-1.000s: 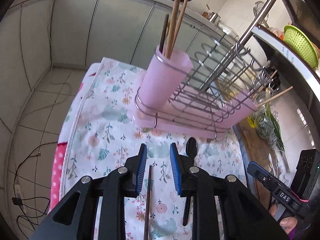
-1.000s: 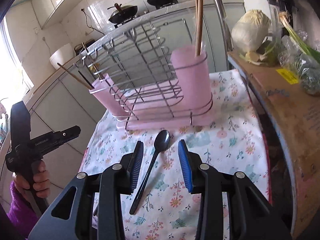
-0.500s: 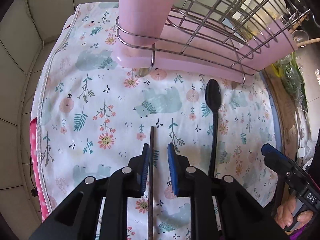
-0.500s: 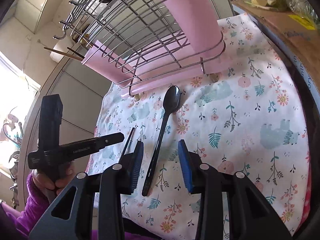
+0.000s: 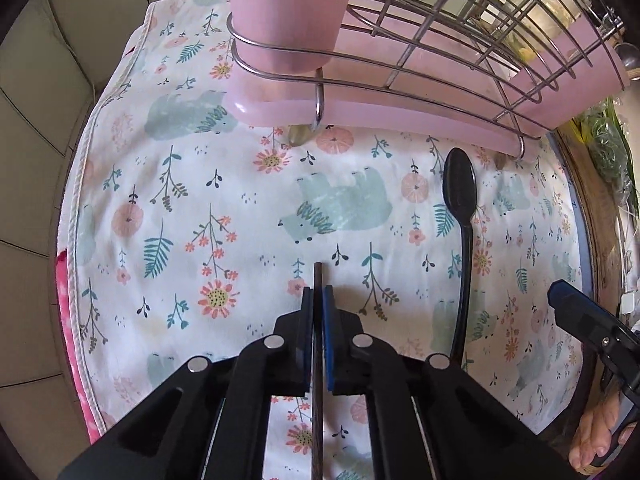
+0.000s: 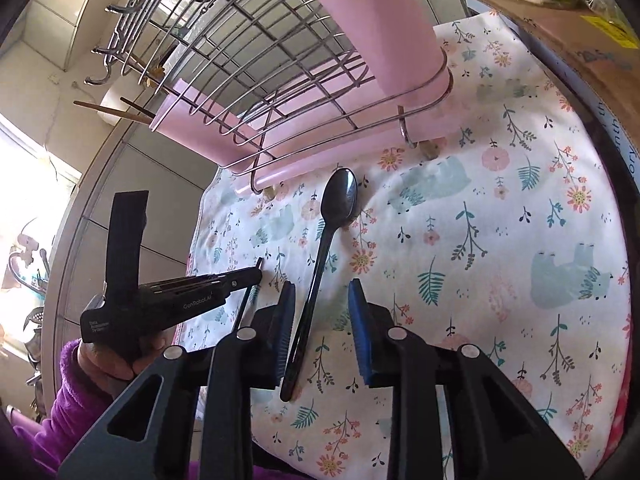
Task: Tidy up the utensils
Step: 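Close the right tool on the black spoon's handle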
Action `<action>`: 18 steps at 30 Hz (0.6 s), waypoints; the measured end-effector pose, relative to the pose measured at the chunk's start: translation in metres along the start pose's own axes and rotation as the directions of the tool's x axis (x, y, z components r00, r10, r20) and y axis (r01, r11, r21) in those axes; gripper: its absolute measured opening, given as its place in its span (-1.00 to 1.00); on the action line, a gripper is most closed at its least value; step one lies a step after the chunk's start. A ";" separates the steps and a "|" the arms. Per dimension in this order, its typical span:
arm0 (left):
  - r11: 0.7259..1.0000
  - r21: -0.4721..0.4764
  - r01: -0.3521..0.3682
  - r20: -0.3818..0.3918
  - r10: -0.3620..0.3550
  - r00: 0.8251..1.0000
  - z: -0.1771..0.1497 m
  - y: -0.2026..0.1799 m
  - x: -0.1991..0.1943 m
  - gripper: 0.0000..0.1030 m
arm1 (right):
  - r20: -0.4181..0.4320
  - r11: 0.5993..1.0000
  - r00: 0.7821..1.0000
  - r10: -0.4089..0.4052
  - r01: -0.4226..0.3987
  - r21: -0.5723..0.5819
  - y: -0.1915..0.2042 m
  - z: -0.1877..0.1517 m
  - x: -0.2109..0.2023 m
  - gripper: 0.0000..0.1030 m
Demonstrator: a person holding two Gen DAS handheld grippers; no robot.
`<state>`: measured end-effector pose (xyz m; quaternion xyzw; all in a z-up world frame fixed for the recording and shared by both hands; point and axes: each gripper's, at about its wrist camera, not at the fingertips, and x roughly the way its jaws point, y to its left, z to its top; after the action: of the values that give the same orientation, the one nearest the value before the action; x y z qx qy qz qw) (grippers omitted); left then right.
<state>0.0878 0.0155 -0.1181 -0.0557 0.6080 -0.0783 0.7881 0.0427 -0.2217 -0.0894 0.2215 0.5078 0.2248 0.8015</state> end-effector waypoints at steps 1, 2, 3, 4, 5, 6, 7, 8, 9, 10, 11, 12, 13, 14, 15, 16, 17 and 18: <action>1.000 -0.012 0.020 0.012 -0.019 1.000 -0.001 0.003 -0.003 -0.93 | -0.004 1.000 1.000 0.005 -0.005 0.003 0.000 0.002 0.002 -0.47; 0.999 -0.021 0.038 0.028 -0.037 0.999 -0.002 0.006 -0.006 -0.93 | -0.011 1.000 1.000 0.011 -0.011 0.006 0.001 0.004 0.005 -0.47; 0.998 -0.028 0.054 0.047 -0.053 0.997 -0.003 0.008 -0.011 -0.93 | -0.016 1.000 1.000 0.015 -0.015 0.010 0.002 0.006 0.007 -0.47; 0.997 -0.034 0.071 0.066 -0.068 0.995 -0.004 0.010 -0.016 -0.93 | -0.020 1.000 1.000 0.021 -0.021 0.018 0.002 0.010 0.010 -0.47; 0.995 -0.040 0.087 0.084 -0.084 0.993 -0.006 0.012 -0.020 -0.93 | -0.025 0.999 0.999 0.026 -0.025 0.028 0.002 0.013 0.013 -0.47; 0.994 -0.044 0.103 0.099 -0.099 0.990 -0.007 0.013 -0.024 -0.93 | -0.031 0.999 0.999 0.029 -0.028 0.038 0.001 0.015 0.015 -0.47; 0.992 -0.046 0.118 0.115 -0.112 0.987 -0.009 0.015 -0.029 -0.93 | -0.037 0.998 0.999 0.033 -0.031 0.053 0.000 0.018 0.019 -0.47; 0.991 -0.045 0.129 0.129 -0.122 0.984 -0.010 0.016 -0.033 -0.93 | -0.046 0.997 0.998 0.039 -0.036 0.067 -0.001 0.021 0.023 -0.47; 0.990 -0.041 0.136 0.143 -0.129 0.981 -0.012 0.014 -0.039 -0.93 | -0.055 0.996 0.998 0.042 -0.038 0.077 -0.002 0.023 0.027 -0.47; 0.989 -0.037 0.141 0.157 -0.134 0.979 -0.013 0.015 -0.043 -0.93 | -0.067 0.995 0.997 0.044 -0.038 0.087 -0.002 0.025 0.032 -0.47; 0.988 -0.031 0.148 0.169 -0.141 0.976 -0.014 0.016 -0.047 -0.93 | -0.078 0.995 0.996 0.042 -0.035 0.095 -0.002 0.027 0.037 -0.47; 0.987 -0.028 0.158 0.180 -0.151 0.972 -0.015 0.016 -0.051 -0.93 | -0.089 0.995 0.995 0.040 -0.031 0.099 -0.001 0.028 0.042 -0.47; 0.985 -0.028 0.170 0.190 -0.161 0.969 -0.016 0.021 -0.056 -0.93 | -0.100 0.995 0.995 0.028 -0.018 0.102 0.000 0.030 0.047 -0.47; 0.983 -0.028 0.182 0.197 -0.173 0.965 -0.017 0.022 -0.059 -0.93 | -0.106 0.995 0.994 0.016 -0.005 0.101 0.001 0.032 0.051 -0.47; 0.981 -0.025 0.192 0.201 -0.183 0.962 -0.017 0.023 -0.062 -0.93 | -0.109 0.995 0.994 0.007 0.004 0.101 0.002 0.033 0.054 -0.47; 0.980 -0.022 0.197 0.205 -0.188 0.961 -0.019 0.024 -0.065 -0.93 | -0.112 0.995 0.994 -0.007 0.018 0.103 0.003 0.035 0.058 -0.47; 0.980 -0.017 0.199 0.208 -0.191 0.959 -0.020 0.025 -0.067 -0.93 | -0.115 0.994 0.993 -0.019 0.031 0.106 0.004 0.037 0.061 -0.47; 0.980 -0.013 0.201 0.211 -0.194 0.958 -0.020 0.025 -0.068 -0.93 | -0.118 0.993 0.993 -0.024 0.037 0.109 0.005 0.038 0.065 -0.47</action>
<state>0.0530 0.0528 -0.0628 -0.1376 0.5145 -0.1397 0.8348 0.1016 -0.1845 -0.1180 0.2443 0.5687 0.1964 0.7605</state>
